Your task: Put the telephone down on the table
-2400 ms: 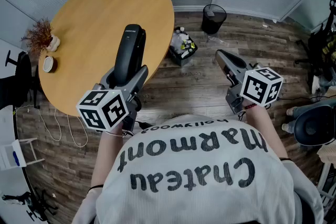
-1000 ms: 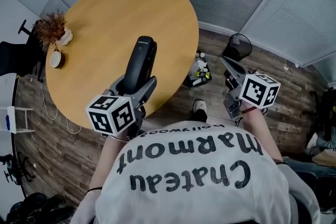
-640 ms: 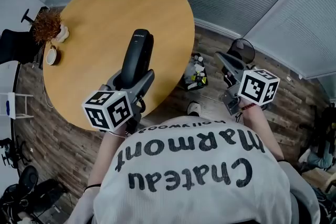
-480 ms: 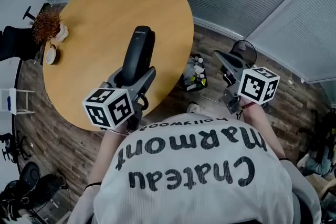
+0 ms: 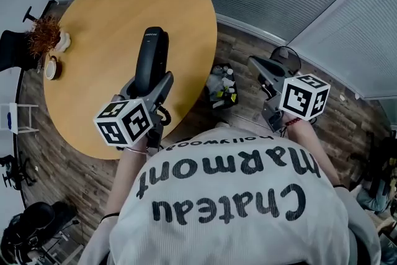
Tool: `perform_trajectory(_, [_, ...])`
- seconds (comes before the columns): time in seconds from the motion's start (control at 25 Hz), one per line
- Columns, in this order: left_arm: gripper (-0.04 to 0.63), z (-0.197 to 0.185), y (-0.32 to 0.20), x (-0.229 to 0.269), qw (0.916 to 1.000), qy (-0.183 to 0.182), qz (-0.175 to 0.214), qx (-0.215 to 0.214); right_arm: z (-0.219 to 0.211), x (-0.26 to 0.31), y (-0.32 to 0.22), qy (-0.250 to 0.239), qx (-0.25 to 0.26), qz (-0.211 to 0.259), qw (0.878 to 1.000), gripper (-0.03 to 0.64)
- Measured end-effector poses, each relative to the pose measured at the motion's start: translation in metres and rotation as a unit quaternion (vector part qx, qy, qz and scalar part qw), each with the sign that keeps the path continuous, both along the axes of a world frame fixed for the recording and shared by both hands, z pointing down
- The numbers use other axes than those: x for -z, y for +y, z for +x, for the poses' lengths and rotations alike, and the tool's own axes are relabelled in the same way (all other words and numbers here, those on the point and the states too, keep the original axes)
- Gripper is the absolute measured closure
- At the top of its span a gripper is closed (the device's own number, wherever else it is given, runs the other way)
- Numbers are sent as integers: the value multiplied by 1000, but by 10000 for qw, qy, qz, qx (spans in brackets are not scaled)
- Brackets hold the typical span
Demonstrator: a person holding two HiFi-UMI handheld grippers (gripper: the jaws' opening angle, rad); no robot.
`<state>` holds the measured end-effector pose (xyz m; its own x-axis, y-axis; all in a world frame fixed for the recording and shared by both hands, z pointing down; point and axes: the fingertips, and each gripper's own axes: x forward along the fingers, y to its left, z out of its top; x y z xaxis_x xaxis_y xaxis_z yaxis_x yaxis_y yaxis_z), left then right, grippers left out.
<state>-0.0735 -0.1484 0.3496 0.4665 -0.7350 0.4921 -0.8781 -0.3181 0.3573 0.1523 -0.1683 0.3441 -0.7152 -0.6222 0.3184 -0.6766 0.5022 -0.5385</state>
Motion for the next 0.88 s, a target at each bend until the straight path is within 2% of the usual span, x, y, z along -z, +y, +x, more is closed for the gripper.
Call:
perform_trajectory(0.2, [285,12,-22,-17,9986,-520,92,100,11,-14,-13,-107,107,-83,9999,602])
perform_trajectory(0.4, [286,17,-29,-26,9992,-208,-123,318,3,-31,-24,-207,263,-235,9992,602])
perform_trajectory(0.52, [286,7,-31,-29,9985,-135,-314,432,-9,-39,-32,-303,292,-397,9983,603])
perform_trajectory(0.68, [287,-20,-34,-29,9975,-352,-388,468,-27,-44,-43,-358,226,-571,9975,603])
perform_trajectory(0.76, [285,-17,-33,-35,9970,-480,-403,457,-18,-45,-44,-359,166,-566,9976,602])
perform_trajectory(0.88, [285,-18,-39,-44,9965,-428,-497,524,-8,-44,-44,-359,72,-578,9977,602])
